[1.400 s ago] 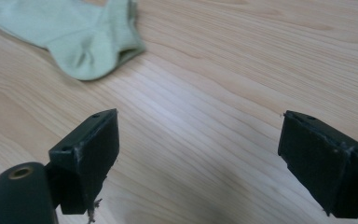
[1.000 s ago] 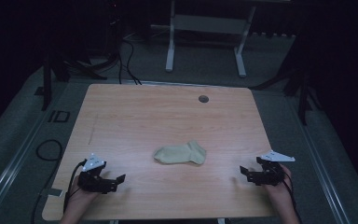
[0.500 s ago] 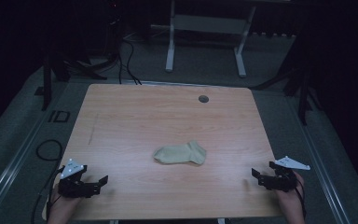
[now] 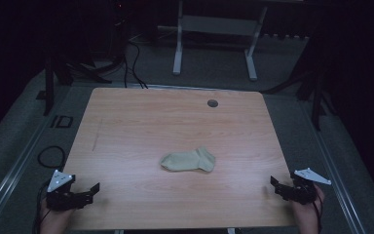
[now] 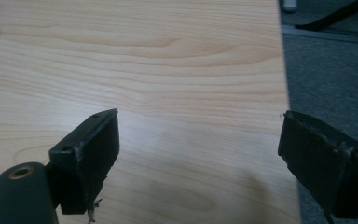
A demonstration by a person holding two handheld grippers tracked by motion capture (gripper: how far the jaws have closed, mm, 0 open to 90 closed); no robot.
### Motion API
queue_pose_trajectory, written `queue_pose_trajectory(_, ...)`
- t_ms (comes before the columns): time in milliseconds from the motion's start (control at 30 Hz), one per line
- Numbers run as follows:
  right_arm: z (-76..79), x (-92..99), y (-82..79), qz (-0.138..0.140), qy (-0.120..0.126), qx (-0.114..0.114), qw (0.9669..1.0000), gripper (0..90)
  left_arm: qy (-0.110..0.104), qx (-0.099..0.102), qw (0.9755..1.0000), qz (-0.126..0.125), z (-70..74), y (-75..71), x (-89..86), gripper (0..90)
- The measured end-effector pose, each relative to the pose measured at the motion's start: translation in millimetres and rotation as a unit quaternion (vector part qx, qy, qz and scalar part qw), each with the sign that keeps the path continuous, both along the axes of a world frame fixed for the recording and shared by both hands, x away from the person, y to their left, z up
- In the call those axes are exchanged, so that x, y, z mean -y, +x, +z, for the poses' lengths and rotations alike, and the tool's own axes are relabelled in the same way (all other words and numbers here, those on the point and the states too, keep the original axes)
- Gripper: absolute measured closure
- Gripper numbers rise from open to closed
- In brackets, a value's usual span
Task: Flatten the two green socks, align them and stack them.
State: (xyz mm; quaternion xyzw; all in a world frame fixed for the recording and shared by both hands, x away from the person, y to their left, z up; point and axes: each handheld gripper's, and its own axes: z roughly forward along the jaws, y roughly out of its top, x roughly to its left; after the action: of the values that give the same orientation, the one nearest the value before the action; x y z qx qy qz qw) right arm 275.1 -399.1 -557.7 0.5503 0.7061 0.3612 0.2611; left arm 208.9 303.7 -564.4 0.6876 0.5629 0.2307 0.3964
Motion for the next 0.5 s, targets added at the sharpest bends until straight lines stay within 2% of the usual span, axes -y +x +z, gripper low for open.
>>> queue_pose_trajectory(100, -2.2, 2.5, -1.8, -0.016, 0.001, 0.005, 0.9999, 12.5, 0.004, 0.0, 0.9998, 0.018, -2.1, -1.8, -3.6, 1.9)
queue_pose_trajectory(167, -3.8, 3.3, -2.9, -0.026, -0.008, 0.011, 0.9996, 12.6, 0.004, 0.011, 0.9993, 0.036, -3.3, -4.0, -5.2, 1.9)
queue_pose_trajectory(233, -5.1, 4.4, -4.3, -0.041, -0.018, 0.022, 0.9987, 12.6, 0.009, 0.02, 0.9982, 0.055, -3.8, -5.7, -5.4, 1.9)
queue_pose_trajectory(300, -4.9, 6.0, -5.2, -0.054, -0.016, 0.028, 0.998, 12.6, 0.008, 0.033, 0.9971, 0.068, -3.8, -7.8, -6.3, 1.9)
queue_pose_trajectory(500, -5.9, 8.9, -5.8, -0.072, -0.014, 0.042, 0.9964, 12.6, 0.006, 0.052, 0.9934, 0.102, -3.9, -14.1, -6.7, 1.9)
